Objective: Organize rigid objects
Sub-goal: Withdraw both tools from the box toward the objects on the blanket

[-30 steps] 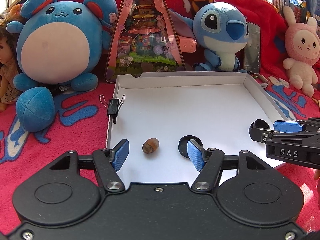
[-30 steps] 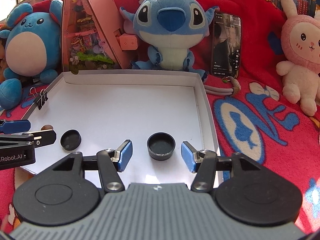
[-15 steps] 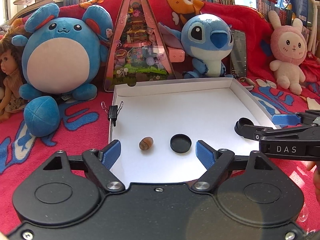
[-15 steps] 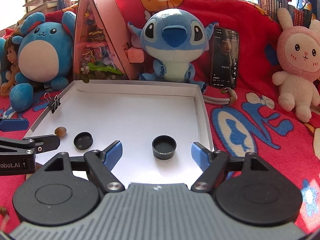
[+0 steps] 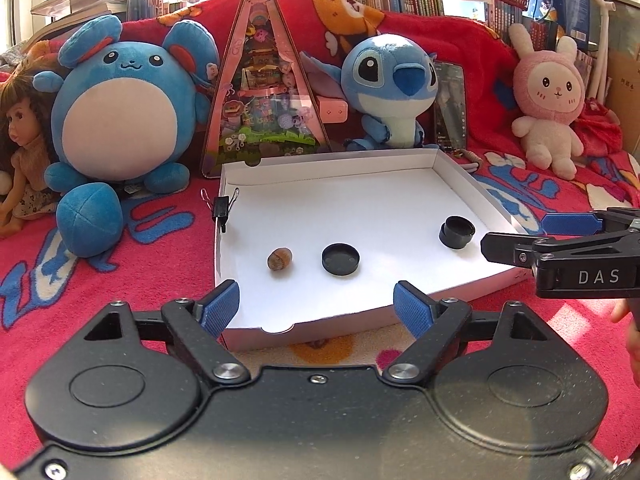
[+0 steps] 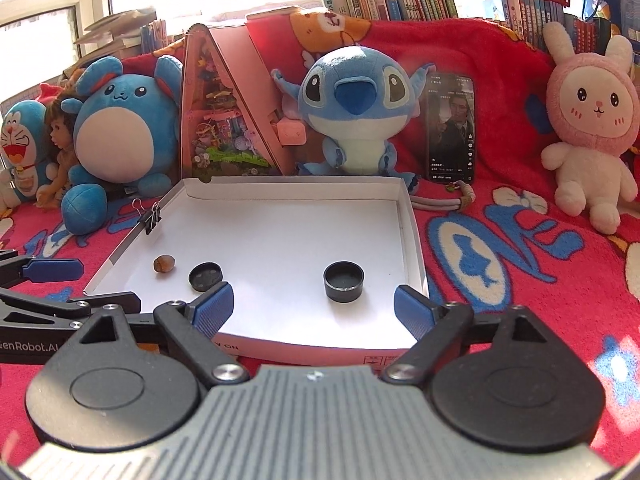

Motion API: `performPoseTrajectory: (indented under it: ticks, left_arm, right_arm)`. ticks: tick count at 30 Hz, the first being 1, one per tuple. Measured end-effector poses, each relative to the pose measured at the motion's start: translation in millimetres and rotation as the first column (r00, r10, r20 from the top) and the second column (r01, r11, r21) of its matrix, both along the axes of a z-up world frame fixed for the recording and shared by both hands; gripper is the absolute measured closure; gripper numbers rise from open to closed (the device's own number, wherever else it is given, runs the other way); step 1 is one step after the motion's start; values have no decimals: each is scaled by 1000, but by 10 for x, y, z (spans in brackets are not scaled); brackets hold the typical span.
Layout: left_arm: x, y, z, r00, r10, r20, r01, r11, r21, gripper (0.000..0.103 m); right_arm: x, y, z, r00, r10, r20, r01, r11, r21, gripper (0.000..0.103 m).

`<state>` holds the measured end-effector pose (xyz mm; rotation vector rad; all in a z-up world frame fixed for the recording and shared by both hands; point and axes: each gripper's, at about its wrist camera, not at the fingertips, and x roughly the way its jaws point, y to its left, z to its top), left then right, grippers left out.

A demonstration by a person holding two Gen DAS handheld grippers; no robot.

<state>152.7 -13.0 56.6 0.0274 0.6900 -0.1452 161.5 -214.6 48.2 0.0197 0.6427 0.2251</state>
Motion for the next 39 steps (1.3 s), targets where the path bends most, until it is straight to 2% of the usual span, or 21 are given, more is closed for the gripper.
performPoseTrajectory:
  ticks: [9,20,39]
  left_arm:
    - [-326,-21,60,999,-44,25,44,999,-31,19]
    - [-680,-29,85,996,-77,47,79,996,-42,17]
    - [-1123,17,-60,997,-56,59,58,998,-35,16]
  right_arm:
    - [-313,-13,62,998,35,46,-36,999,16,2]
    - [-696,-23,118,993,68,99,-70,997,15,0]
    - [-1171,-58,-14,989,71,128,-67,997,-34,0]
